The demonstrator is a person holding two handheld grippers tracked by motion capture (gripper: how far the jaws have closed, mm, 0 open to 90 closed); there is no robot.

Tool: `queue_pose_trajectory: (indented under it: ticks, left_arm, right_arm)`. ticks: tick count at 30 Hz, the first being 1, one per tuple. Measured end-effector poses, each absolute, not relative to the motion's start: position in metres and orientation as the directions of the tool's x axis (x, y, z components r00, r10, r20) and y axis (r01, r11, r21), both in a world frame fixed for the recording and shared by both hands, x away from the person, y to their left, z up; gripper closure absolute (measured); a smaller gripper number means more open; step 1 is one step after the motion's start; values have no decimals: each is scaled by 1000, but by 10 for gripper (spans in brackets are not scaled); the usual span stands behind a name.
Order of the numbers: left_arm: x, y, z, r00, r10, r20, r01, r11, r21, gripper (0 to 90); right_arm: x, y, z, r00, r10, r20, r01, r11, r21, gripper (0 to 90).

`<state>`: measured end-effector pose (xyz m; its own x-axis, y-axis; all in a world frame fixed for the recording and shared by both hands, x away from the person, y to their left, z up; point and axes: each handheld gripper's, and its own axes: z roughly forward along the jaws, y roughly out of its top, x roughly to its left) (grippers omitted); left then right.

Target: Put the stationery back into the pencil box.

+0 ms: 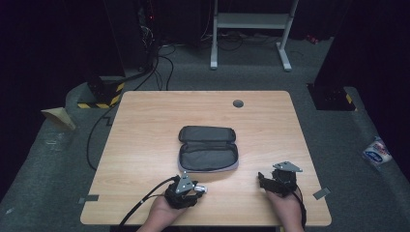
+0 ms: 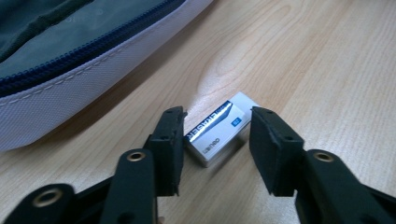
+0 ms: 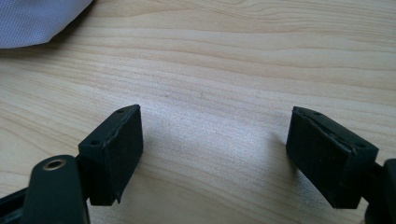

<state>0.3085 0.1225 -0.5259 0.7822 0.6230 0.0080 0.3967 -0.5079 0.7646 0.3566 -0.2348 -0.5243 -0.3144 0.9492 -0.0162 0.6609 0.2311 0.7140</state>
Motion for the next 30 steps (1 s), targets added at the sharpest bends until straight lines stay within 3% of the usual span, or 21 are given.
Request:
queue_pose_trajectory:
  ticks: [8, 10, 12, 14, 17, 30]
  left_arm:
    - [307, 123, -526, 798, 602, 0, 386, -511, 768, 691]
    - [308, 123, -526, 798, 602, -8, 390, -506, 769, 663]
    - [309, 122, -526, 779, 627, -6, 406, -497, 767, 552]
    - [310, 122, -526, 778, 628, -7, 407, -495, 768, 554]
    - [308, 116, -526, 789, 614, 25, 379, -519, 766, 573]
    - [308, 117, -526, 793, 609, 12, 382, -512, 770, 729]
  right_arm:
    - [357, -235, -524, -314, 949, -16, 661, 231, 714, 188]
    - [357, -235, -524, -315, 949, -16, 661, 231, 714, 188]
    - [357, -235, -524, -315, 949, -16, 661, 231, 714, 188]
    - [357, -235, -524, -317, 948, -17, 659, 233, 715, 188]
    - [357, -235, -524, -317, 948, -17, 660, 234, 714, 188]
    - [357, -235, -524, -318, 948, -14, 660, 232, 714, 189]
